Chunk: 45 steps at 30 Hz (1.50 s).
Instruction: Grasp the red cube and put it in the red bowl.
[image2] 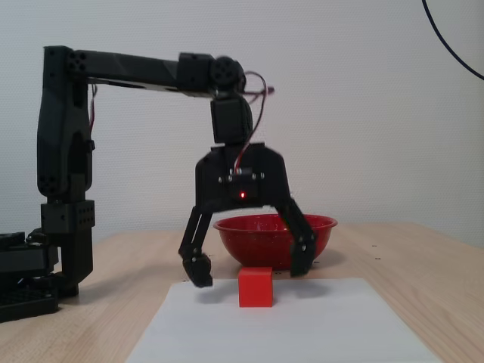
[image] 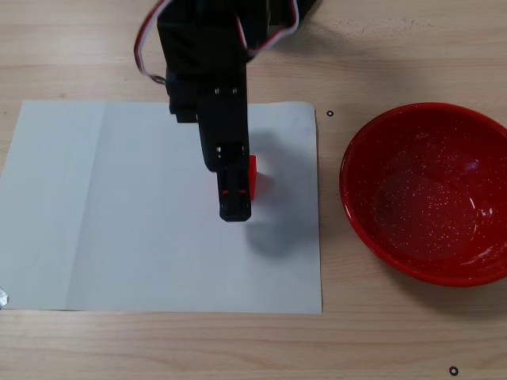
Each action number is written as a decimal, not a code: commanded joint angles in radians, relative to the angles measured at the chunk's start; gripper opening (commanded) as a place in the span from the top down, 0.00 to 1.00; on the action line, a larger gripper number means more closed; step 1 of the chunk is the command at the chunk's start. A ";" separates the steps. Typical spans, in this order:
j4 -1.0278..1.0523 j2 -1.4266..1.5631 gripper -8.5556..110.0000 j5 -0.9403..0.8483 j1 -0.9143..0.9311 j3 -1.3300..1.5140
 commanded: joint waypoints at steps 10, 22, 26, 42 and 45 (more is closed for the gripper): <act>-0.034 0.012 0.51 0.002 0.026 -0.107; -0.051 -0.029 0.54 0.002 0.028 -0.121; -0.054 -0.035 0.55 0.000 0.029 -0.127; -0.054 -0.040 0.66 -0.002 0.031 -0.126; -0.052 -0.031 0.73 -0.002 0.028 -0.129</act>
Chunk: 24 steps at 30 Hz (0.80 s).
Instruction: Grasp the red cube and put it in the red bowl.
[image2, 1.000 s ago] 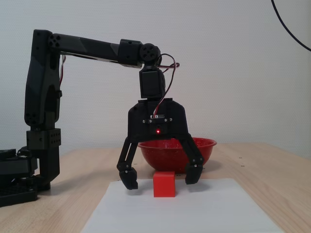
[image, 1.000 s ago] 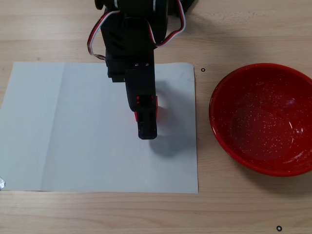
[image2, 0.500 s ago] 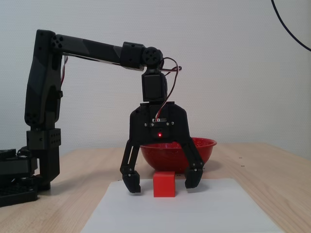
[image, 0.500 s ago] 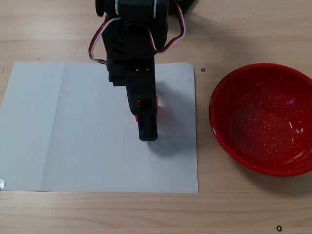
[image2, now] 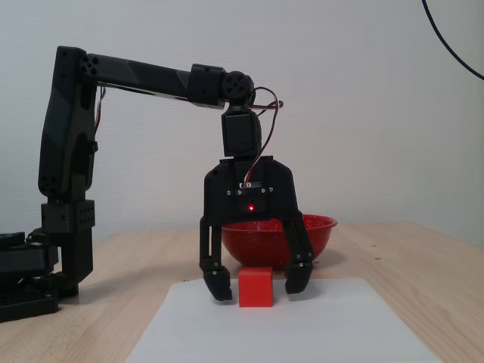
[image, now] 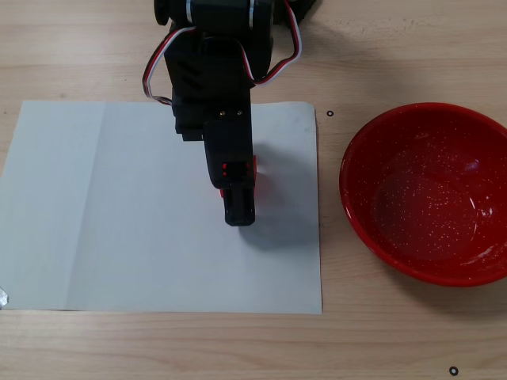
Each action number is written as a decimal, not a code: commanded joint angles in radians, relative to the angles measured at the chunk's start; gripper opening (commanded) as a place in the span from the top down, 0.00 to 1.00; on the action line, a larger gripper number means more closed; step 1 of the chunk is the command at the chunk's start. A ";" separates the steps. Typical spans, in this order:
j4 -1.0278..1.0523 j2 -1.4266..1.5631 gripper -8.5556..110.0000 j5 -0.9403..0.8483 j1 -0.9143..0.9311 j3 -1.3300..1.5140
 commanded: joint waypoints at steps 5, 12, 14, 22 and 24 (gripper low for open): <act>0.014 0.067 0.93 0.000 0.008 -0.107; 0.121 0.089 0.93 -0.043 0.003 -0.192; 0.173 0.089 0.93 -0.063 0.008 -0.252; 0.336 0.089 0.93 -0.123 0.054 -0.492; 0.365 0.092 0.93 -0.135 0.074 -0.541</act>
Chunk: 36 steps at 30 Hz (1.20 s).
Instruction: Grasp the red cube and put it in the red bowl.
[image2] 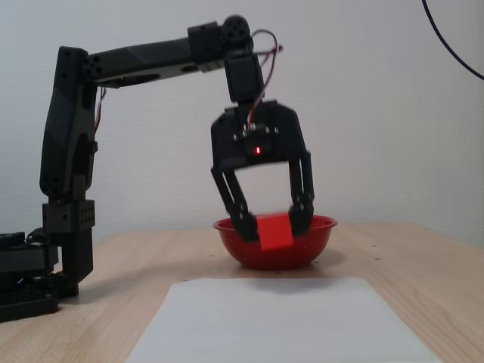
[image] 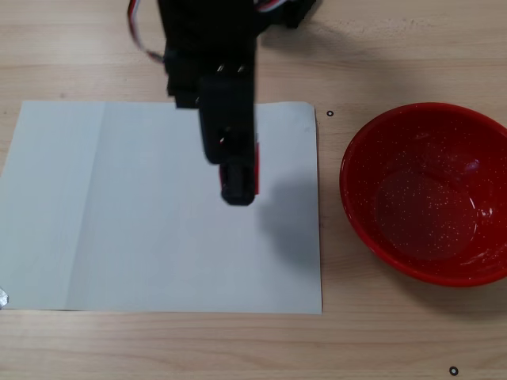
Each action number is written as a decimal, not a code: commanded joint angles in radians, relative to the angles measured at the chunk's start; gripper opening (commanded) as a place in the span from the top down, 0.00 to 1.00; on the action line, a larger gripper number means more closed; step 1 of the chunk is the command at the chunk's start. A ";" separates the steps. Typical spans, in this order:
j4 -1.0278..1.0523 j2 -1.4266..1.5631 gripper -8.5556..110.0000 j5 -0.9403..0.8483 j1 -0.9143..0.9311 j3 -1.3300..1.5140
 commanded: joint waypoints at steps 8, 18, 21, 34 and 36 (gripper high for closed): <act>0.011 0.107 0.93 -0.046 0.120 -0.175; -0.002 0.094 0.93 -0.091 0.351 -0.249; -0.012 0.075 0.93 -0.097 0.416 -0.273; -0.101 -0.044 0.93 -0.057 0.535 -0.310; -0.117 -0.069 0.93 -0.040 0.543 -0.310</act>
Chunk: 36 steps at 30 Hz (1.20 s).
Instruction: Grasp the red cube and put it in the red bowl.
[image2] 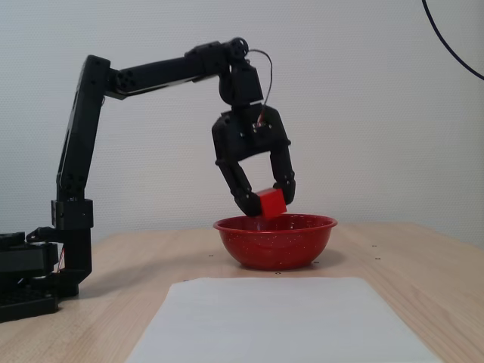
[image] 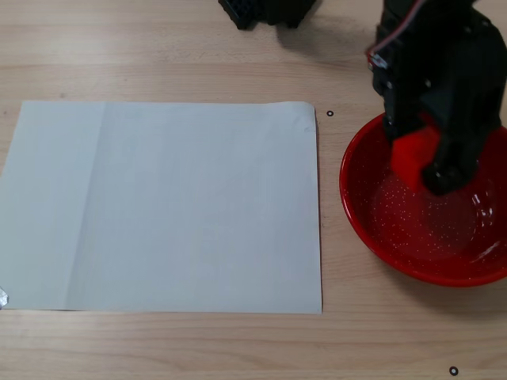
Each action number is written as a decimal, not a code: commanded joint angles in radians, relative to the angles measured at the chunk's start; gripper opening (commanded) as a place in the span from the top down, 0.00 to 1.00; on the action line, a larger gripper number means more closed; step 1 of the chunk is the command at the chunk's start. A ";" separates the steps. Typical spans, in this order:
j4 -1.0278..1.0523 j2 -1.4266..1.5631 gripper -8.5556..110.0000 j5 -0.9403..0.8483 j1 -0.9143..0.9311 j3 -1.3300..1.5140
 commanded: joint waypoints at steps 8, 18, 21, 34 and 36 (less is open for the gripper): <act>-0.031 0.000 0.75 0.055 0.041 -0.163; 0.008 0.038 0.70 0.048 0.049 -0.201; 0.029 0.057 0.73 0.040 0.046 -0.212; 0.089 0.193 0.93 0.011 0.006 -0.173; 0.098 0.212 0.93 0.011 -0.008 -0.161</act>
